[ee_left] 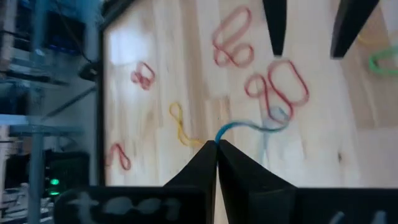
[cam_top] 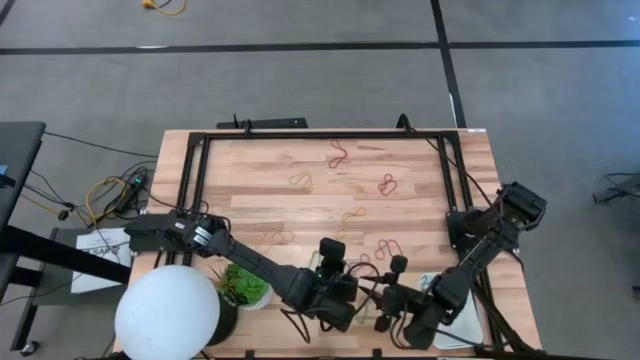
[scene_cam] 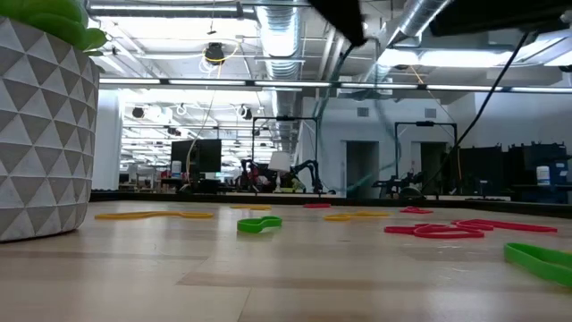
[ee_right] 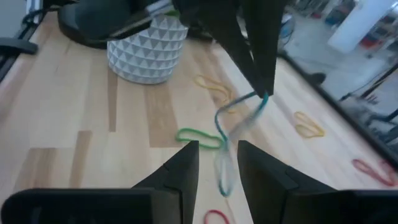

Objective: Pick and place items into bin
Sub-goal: Put the blue rubber band into the white bin

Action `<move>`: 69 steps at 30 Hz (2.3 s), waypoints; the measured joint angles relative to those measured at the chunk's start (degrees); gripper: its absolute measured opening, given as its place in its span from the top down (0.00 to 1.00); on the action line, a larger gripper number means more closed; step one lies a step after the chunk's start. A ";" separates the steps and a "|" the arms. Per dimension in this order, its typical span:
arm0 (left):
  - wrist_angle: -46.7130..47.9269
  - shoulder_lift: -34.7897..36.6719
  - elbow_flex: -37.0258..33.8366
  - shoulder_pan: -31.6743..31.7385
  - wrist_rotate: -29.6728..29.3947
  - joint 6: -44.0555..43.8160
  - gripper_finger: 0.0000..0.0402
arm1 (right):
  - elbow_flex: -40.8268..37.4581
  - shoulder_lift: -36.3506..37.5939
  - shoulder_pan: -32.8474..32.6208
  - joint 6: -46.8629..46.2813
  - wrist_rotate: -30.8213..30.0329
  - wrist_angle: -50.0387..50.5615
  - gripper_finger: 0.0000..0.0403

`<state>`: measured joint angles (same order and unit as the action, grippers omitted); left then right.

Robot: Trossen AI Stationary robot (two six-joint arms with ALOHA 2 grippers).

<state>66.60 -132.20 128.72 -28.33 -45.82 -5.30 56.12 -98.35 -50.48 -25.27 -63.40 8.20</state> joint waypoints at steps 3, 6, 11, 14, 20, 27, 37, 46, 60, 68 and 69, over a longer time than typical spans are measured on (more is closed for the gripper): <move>-2.29 0.01 1.96 -1.05 -1.80 -0.02 1.00 | 0.00 0.00 -1.27 -0.67 -3.44 0.38 0.73; -5.40 0.28 4.23 -2.05 -1.87 0.50 1.00 | 0.00 0.02 -0.96 -1.43 -6.87 0.05 0.73; -9.47 0.33 4.83 -2.65 -1.61 4.16 1.00 | 0.00 0.02 1.24 -4.72 -3.50 -3.00 0.73; -9.62 0.24 4.83 -2.22 -1.30 4.67 1.00 | 0.00 0.11 1.99 -4.73 -2.88 -5.25 0.73; -8.15 -0.09 4.77 -0.97 -0.28 4.20 1.00 | 0.00 0.11 1.88 -2.96 -2.69 -5.72 0.73; -11.77 -0.09 4.77 0.06 6.59 5.91 1.00 | 0.00 0.11 3.57 -2.77 -2.54 -7.51 0.73; -13.59 -0.09 4.73 0.24 8.48 8.32 1.00 | 0.00 0.11 5.24 -2.77 0.98 -7.39 0.75; -12.90 -0.11 4.73 0.33 9.55 7.98 0.97 | 0.00 0.11 5.24 -3.29 1.80 -3.02 0.98; -1.80 -0.06 4.68 0.54 2.23 0.30 0.74 | 2.47 2.68 1.47 -6.79 1.71 8.58 1.00; 13.11 0.66 4.68 0.46 -4.35 -11.79 0.74 | 9.94 13.50 -5.80 -43.17 19.14 50.34 1.00; 14.51 0.66 4.68 0.42 -4.35 -13.03 0.74 | 9.94 14.37 -6.65 -49.02 24.60 54.75 1.00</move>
<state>81.11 -131.55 133.40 -27.91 -50.17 -18.33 66.06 -83.98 -57.12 -74.29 -38.80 62.95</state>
